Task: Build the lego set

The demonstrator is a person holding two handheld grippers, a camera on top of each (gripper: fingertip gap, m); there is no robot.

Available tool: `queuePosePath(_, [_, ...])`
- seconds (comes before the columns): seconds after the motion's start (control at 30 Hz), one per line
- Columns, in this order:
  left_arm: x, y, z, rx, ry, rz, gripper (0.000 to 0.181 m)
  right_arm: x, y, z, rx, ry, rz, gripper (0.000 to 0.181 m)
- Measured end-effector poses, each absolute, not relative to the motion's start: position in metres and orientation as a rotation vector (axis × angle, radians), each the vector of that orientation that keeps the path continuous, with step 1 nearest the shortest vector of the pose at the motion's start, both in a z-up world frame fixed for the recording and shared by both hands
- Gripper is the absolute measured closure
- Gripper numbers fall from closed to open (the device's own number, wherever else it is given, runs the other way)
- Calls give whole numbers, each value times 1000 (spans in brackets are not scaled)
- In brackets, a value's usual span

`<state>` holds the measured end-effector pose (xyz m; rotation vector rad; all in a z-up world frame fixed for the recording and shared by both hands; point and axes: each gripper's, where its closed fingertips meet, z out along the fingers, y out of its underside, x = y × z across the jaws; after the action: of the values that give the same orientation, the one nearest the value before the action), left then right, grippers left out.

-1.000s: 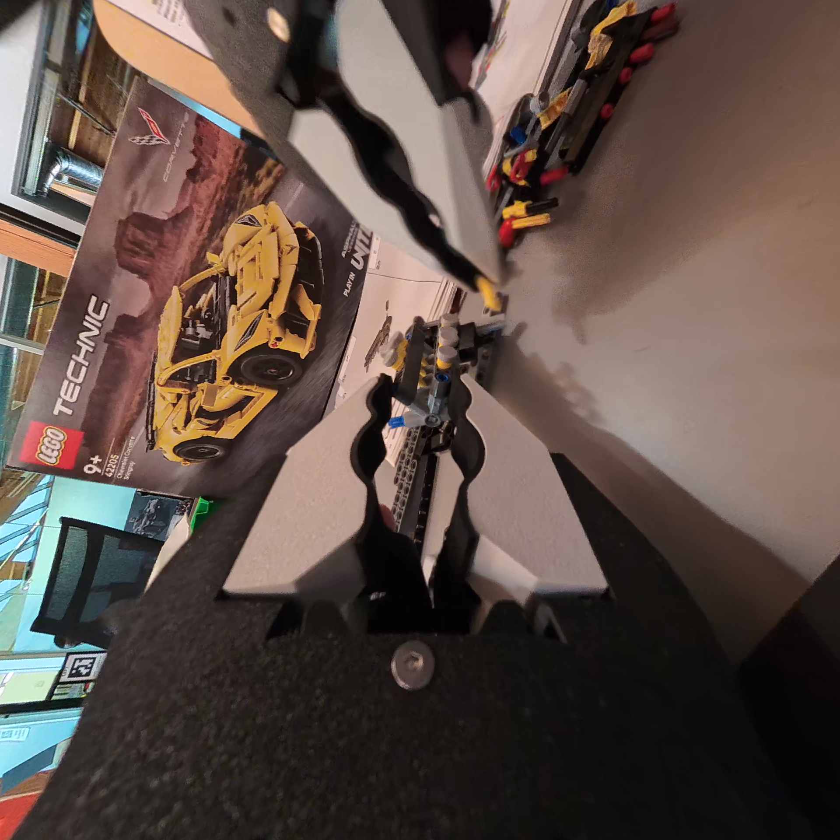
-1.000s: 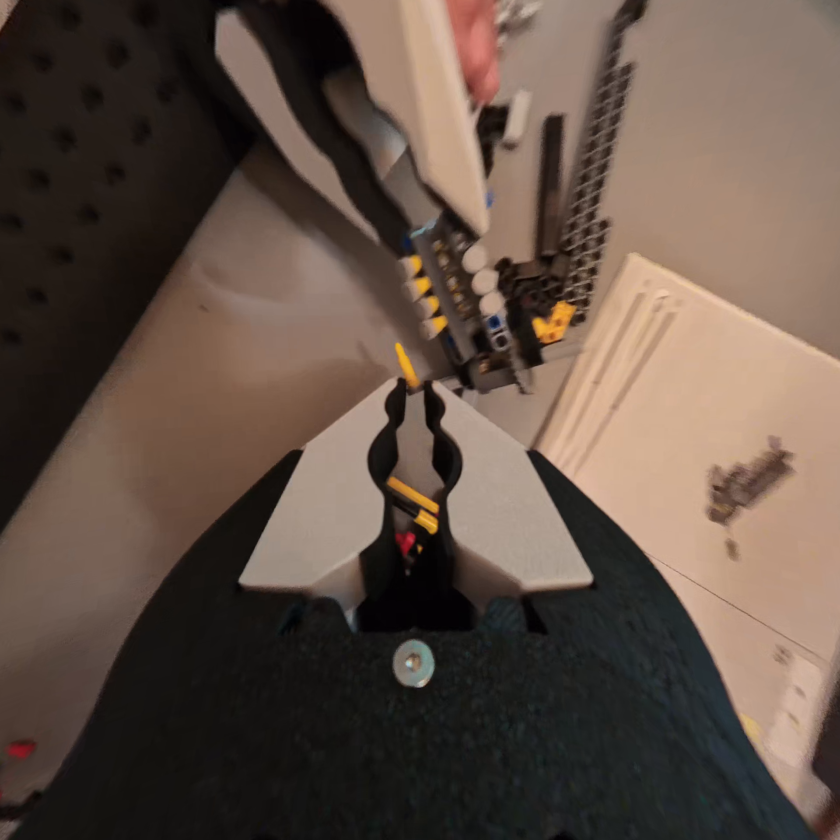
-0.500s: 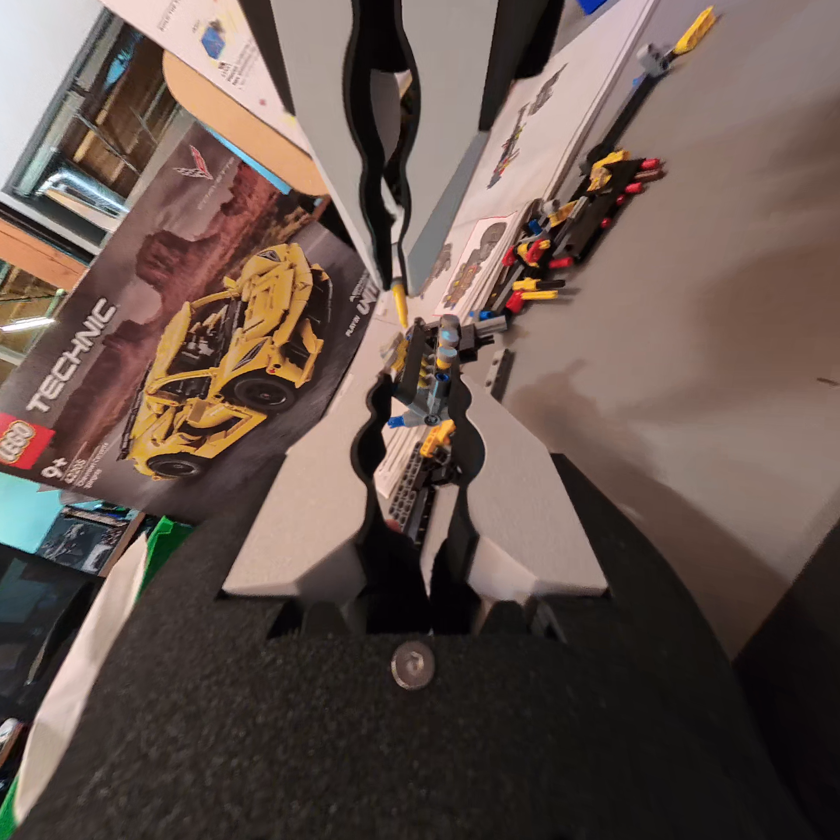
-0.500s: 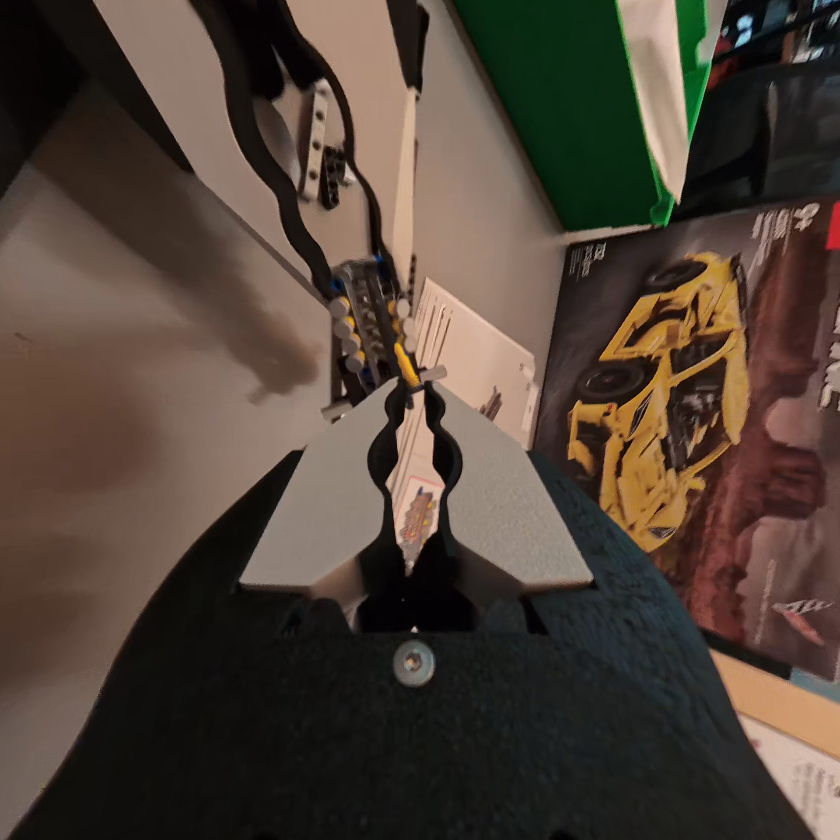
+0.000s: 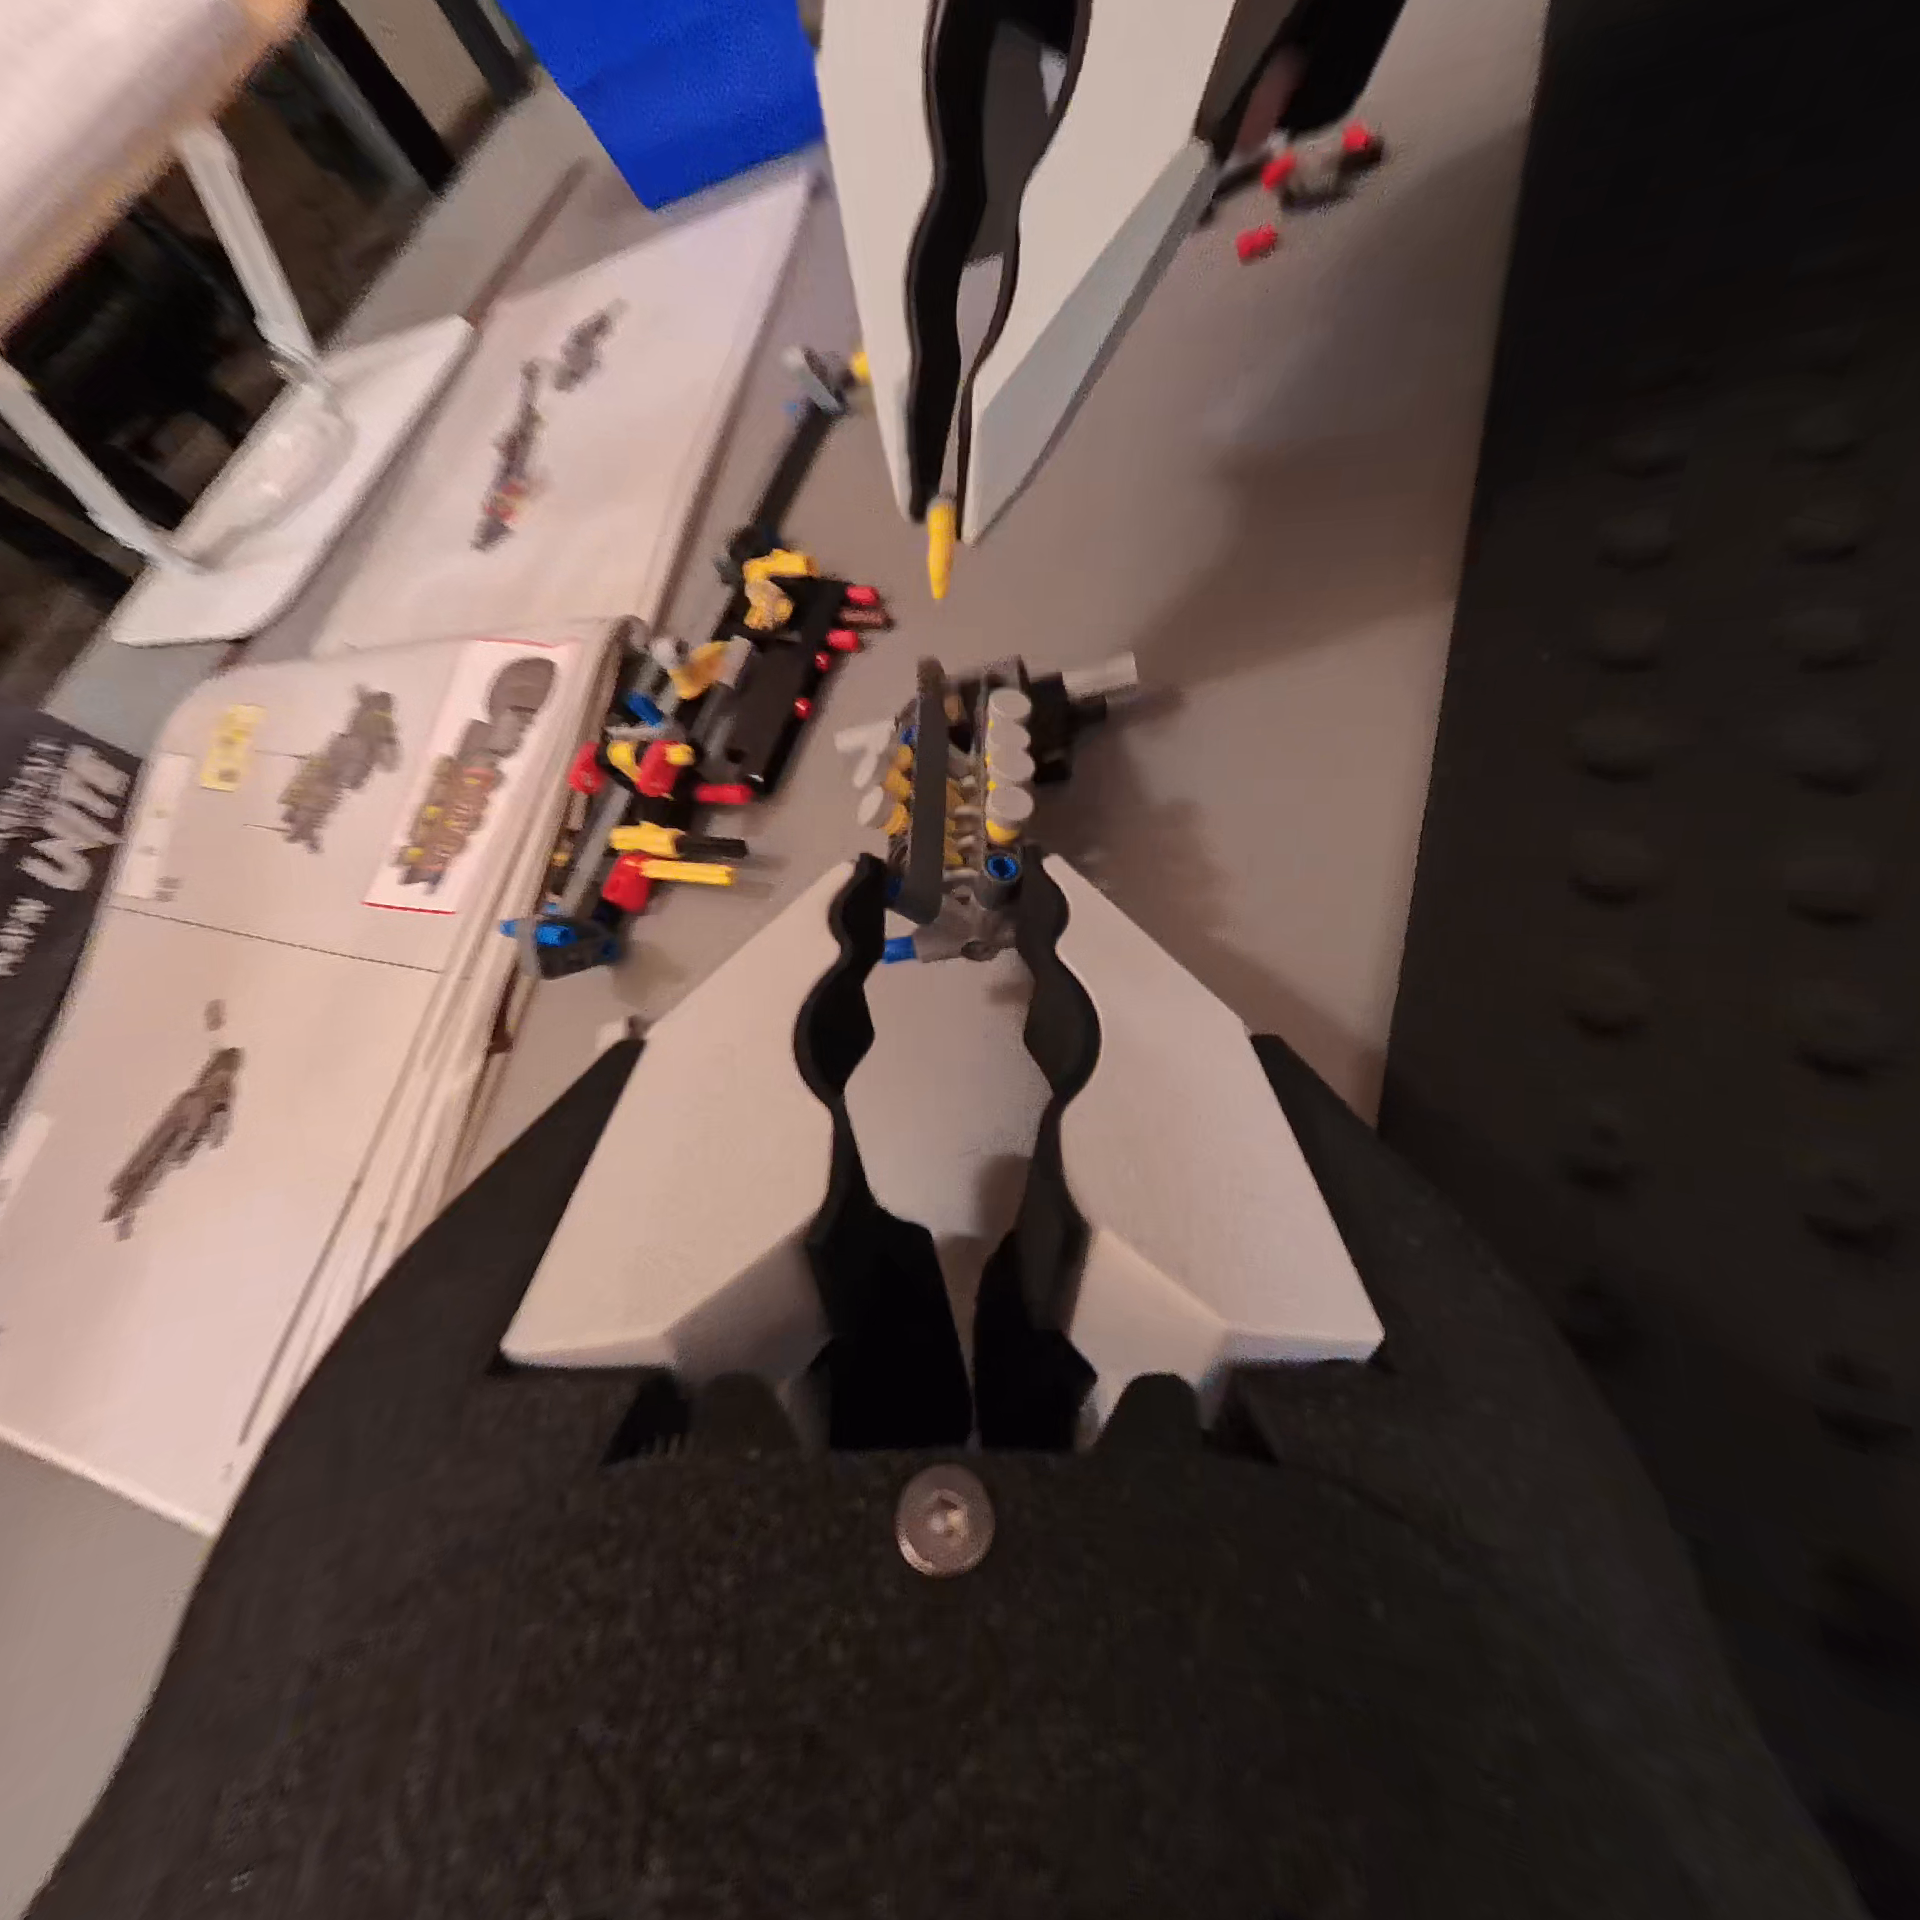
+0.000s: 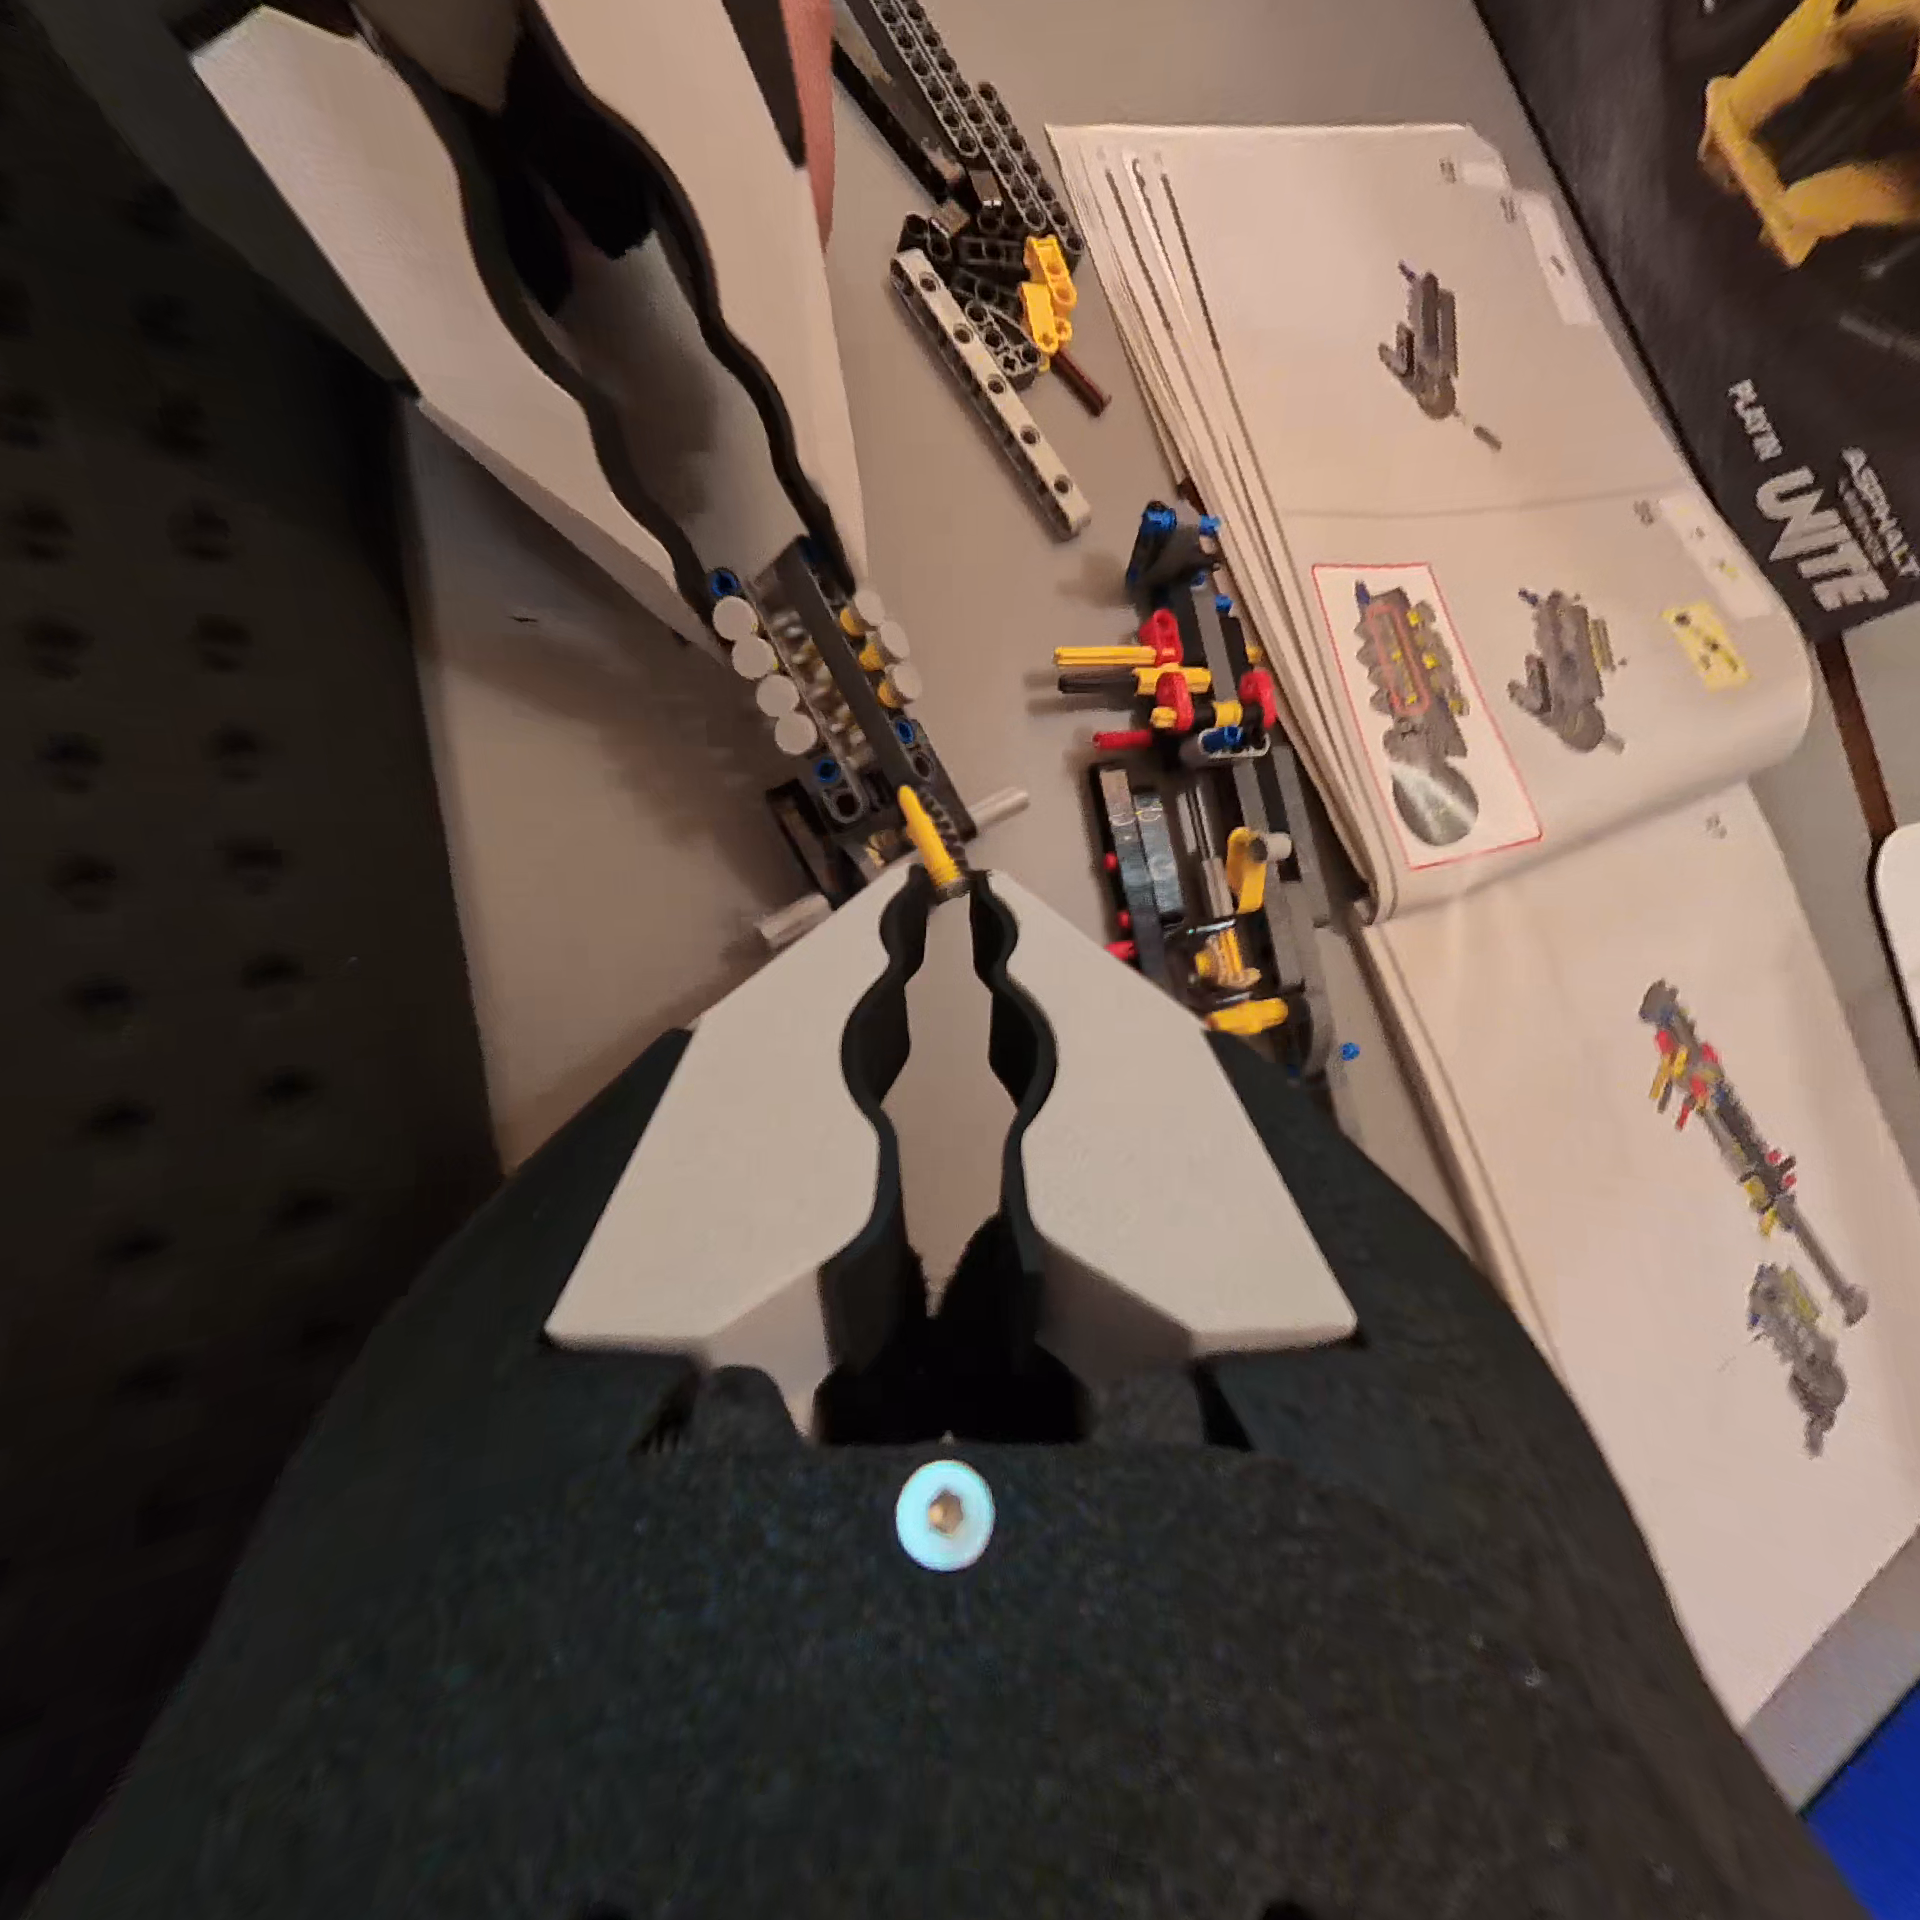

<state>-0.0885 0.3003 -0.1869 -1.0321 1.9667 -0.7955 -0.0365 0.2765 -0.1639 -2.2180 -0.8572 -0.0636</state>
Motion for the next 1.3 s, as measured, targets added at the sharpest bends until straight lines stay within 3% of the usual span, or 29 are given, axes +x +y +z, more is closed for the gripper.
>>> queuePosePath(0.23, [-87,295,-201,-993,2082,-753,154,-42,278,-166,-2161,-808,-136,174])
queuePosePath(0.4, [-102,294,-195,-1123,2113,-894,133,-53,291,-151,-2026,-820,-64,174])
queuePosePath(0.53, [-107,306,-155,-1342,1961,-1168,150,-66,298,-138,-1835,-1046,-201,174])
queuePosePath(0.67, [-102,303,-124,-1512,1924,-1477,156,-82,306,-128,-1641,-1279,-424,174])
queuePosePath(0.83, [-104,297,-125,-1538,2028,-1566,162,-99,308,-117,-1484,-1390,-498,174])
queuePosePath(0.97, [-102,294,-126,-1517,2019,-1576,177,-97,311,-118,-1479,-1401,-536,174])
queuePosePath(1.13, [-96,300,-138,-1474,1970,-1418,177,-94,309,-127,-1658,-1208,-318,169])
queuePosePath(1.2, [-93,309,-142,-1400,1931,-1245,178,-94,307,-127,-1786,-1076,-69,155])
queuePosePath(1.3, [-91,316,-140,-1214,1851,-992,178,-88,308,-129,-2020,-853,396,151])
